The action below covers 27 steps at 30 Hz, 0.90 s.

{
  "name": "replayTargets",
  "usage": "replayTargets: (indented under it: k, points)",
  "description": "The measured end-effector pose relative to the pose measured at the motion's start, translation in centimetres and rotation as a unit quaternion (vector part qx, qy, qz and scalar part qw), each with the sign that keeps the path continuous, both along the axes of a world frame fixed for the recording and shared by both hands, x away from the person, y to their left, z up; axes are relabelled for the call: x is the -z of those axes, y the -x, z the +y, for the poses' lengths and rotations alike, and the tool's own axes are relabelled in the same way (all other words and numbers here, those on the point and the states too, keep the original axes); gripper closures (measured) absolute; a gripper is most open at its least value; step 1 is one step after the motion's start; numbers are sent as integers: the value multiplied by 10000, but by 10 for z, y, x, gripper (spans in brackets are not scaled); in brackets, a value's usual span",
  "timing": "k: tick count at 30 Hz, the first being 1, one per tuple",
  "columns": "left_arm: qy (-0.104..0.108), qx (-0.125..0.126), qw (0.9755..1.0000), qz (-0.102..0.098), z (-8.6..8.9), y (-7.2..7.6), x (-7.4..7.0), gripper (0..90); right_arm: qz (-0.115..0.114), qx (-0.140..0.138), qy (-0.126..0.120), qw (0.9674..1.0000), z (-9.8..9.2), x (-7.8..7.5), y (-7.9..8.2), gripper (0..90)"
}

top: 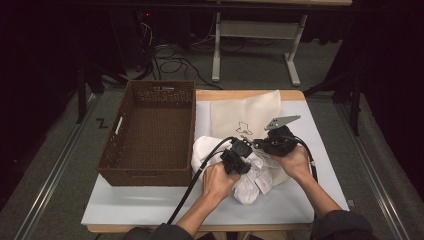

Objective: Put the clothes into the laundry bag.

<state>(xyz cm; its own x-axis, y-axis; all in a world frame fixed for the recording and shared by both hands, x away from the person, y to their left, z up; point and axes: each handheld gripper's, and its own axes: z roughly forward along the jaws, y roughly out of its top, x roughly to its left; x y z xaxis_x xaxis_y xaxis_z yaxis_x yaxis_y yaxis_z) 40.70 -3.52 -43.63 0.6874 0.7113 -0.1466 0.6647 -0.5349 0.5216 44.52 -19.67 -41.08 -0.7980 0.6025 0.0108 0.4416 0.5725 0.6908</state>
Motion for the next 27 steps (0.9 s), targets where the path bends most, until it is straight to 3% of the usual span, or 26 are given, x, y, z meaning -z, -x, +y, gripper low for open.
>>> replayTargets:
  k: [5,8,14,19,24,27]
  points:
    - [-14,-219,9996,150,-2,-10,9,818,13,-40,-6,10000,1,-1,3,892]
    - [17,-245,9996,109,-1,-9,8,791,34,-39,11,10000,1,1,2,892]
    - [-7,-120,9996,-246,8,3,-10,566,61,6,-7,10000,-2,5,0,891]
    - [60,-305,9990,-330,17,1,-16,510,28,-3,41,10000,-2,5,1,891]
    - [-71,-577,9958,-713,24,2,-24,468,30,8,52,10000,0,6,1,891]
    - [-43,-613,9956,-705,28,1,-26,455,17,10,52,10000,-1,6,1,890]
